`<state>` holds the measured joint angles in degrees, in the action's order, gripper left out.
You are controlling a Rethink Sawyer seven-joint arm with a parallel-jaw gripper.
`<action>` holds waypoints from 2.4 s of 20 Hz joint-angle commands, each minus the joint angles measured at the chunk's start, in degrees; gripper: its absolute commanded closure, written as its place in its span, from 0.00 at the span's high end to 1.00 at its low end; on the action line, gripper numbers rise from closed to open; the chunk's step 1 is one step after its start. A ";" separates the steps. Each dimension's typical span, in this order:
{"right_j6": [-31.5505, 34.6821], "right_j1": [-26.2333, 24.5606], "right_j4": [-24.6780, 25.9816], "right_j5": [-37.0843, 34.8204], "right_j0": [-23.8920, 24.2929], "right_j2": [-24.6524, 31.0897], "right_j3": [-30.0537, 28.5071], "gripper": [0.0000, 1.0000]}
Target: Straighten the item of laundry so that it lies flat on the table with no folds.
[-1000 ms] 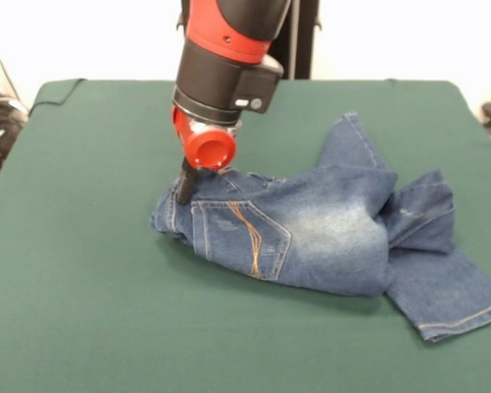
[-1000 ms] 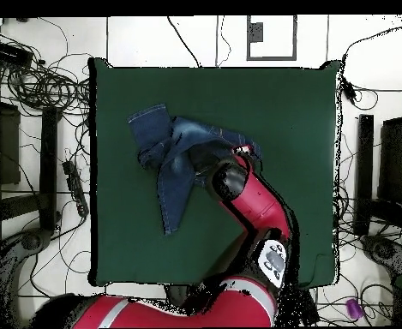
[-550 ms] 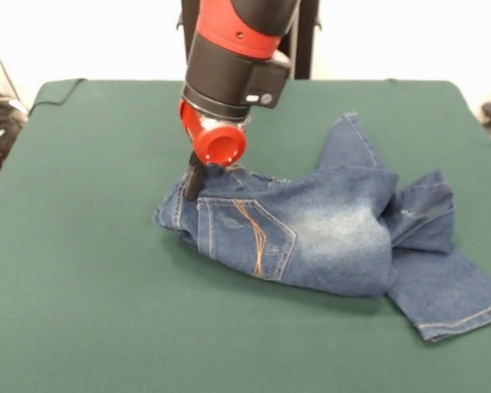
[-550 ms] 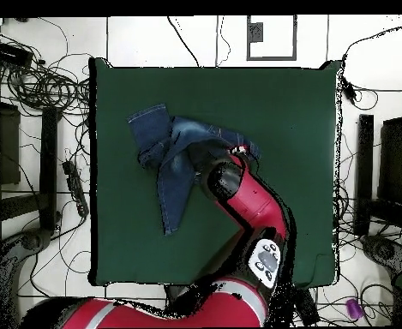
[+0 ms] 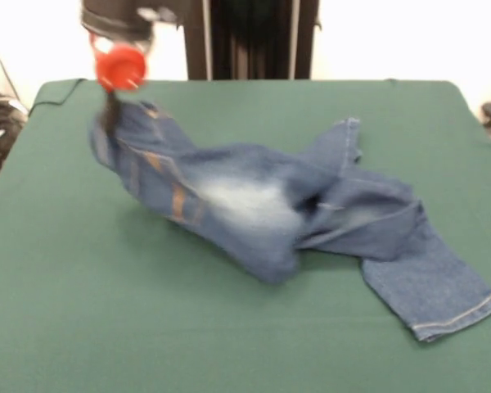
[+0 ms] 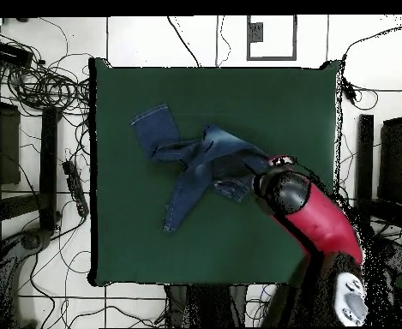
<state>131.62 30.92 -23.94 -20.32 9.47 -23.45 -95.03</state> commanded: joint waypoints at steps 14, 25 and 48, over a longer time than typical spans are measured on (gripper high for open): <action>-2.69 15.50 20.57 -20.06 7.20 7.14 -2.45 0.00; 18.40 14.83 17.27 -32.17 -9.33 -3.46 0.61 0.00; 52.26 7.82 5.17 -48.29 -28.77 -8.03 13.33 0.00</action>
<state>162.17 42.29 -14.30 -54.82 -16.18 -32.85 -87.33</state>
